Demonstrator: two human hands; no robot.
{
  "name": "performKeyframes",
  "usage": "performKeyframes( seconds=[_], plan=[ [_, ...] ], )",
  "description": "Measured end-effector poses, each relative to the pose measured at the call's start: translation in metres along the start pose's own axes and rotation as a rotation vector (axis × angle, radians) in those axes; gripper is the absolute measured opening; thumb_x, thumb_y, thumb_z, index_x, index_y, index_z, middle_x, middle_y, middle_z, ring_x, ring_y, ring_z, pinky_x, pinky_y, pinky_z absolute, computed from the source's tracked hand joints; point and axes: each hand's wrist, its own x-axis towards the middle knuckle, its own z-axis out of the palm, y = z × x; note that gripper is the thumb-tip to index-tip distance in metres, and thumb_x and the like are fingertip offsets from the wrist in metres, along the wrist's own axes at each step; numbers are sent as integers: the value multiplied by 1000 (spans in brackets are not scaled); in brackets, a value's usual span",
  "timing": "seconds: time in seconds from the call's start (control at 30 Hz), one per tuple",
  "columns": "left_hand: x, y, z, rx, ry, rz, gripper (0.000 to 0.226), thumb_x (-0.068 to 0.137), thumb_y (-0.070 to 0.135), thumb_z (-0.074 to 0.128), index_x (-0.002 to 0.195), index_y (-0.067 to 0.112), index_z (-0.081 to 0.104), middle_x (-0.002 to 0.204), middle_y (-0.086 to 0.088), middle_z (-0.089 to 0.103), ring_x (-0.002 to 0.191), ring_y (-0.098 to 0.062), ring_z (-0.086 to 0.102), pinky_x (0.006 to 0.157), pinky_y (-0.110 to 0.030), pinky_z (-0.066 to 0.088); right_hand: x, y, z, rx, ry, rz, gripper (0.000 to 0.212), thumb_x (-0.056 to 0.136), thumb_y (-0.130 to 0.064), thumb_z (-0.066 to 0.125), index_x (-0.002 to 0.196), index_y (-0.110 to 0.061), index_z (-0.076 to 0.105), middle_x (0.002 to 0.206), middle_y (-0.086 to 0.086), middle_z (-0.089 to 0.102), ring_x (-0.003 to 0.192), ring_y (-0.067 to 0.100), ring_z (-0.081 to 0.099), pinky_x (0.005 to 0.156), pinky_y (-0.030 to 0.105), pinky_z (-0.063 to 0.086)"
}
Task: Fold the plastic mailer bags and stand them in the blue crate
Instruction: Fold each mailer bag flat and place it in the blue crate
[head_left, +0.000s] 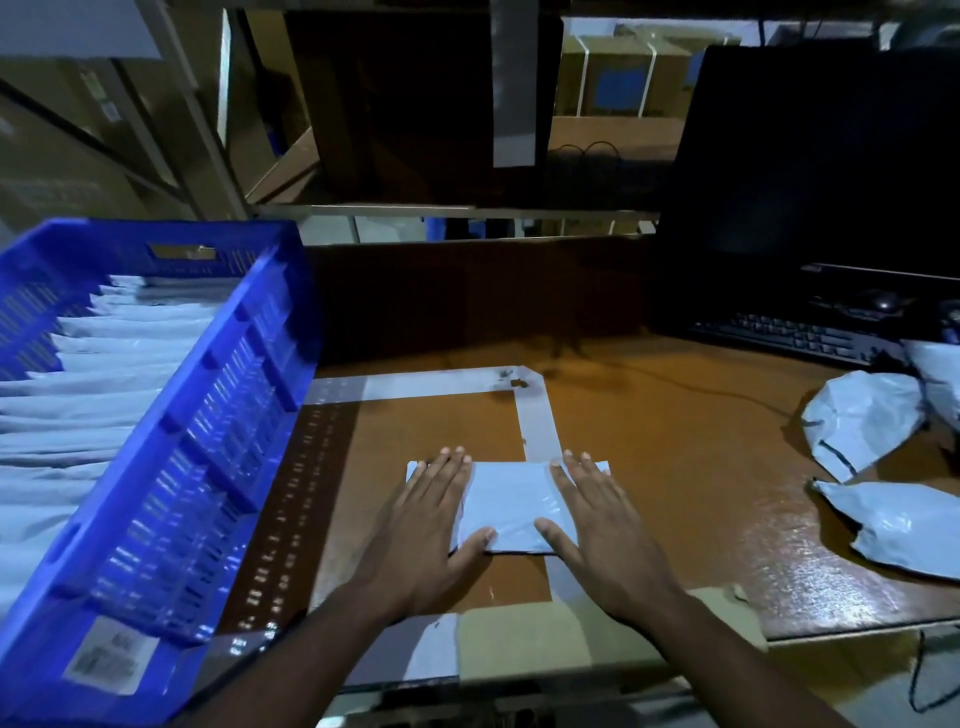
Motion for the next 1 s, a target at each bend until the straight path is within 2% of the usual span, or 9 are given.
performKeyframes(
  seconds=[0.17,0.33,0.43,0.5,0.57,0.67,0.73,0.9,1.0],
  plan=[
    [-1,-6,-4,-132,-18,0,87,95,78,25,163,29,0,168,16,-7,152,2,-12,127,-38,6,-8,1,-7,160,10,76,86,90,-81,23,159,-36,-1,164,-18,-15,152,6,-12,121,32,2],
    [-2,-12,-15,-300,-30,-31,111,80,88,46,162,30,0,167,19,-10,151,6,-14,127,-34,3,-26,6,-16,297,-16,34,98,83,-77,55,156,-46,-3,160,-27,-23,148,0,-20,117,35,11],
    [-13,-13,-18,-391,40,-34,119,71,87,62,162,30,10,168,20,-1,152,5,-8,126,-31,5,-34,17,-18,325,12,-32,77,89,-51,68,151,-46,24,160,-33,1,149,-5,2,122,36,23],
    [-22,-14,-17,-387,64,-1,113,70,78,72,159,35,18,166,24,5,152,4,-2,126,-31,9,-34,23,-14,333,82,-54,53,95,-32,65,142,-43,43,155,-31,23,146,-6,17,118,39,33],
    [-25,-12,-15,-391,111,23,101,71,66,79,154,37,29,162,28,14,153,2,4,126,-36,13,-29,24,-13,354,160,-38,45,98,-21,61,138,-40,51,151,-27,36,143,-5,27,116,40,36],
    [-24,-10,-18,-435,178,27,81,75,46,82,144,36,41,151,25,31,153,-1,14,124,-42,24,-21,22,-16,331,145,-33,53,97,-27,64,145,-37,46,155,-25,31,143,-3,26,118,31,32],
    [-23,-10,-18,-428,177,24,69,76,40,80,136,38,46,142,23,35,151,2,15,120,-36,29,-18,23,-16,277,115,-41,58,95,-33,67,147,-35,44,157,-24,29,144,-1,23,118,31,31],
    [-22,-8,-20,-408,132,3,58,74,33,70,126,41,46,134,23,34,150,5,14,115,-26,30,-4,24,-22,292,169,-21,47,94,-11,66,137,-26,58,144,-13,51,133,-1,36,114,34,39],
    [-20,-11,-26,-379,133,27,58,74,24,67,126,42,48,138,21,37,150,4,16,111,-22,30,0,20,-33,321,229,-35,37,98,-10,59,132,-24,62,128,-10,58,118,-6,43,103,26,46]
  ],
)
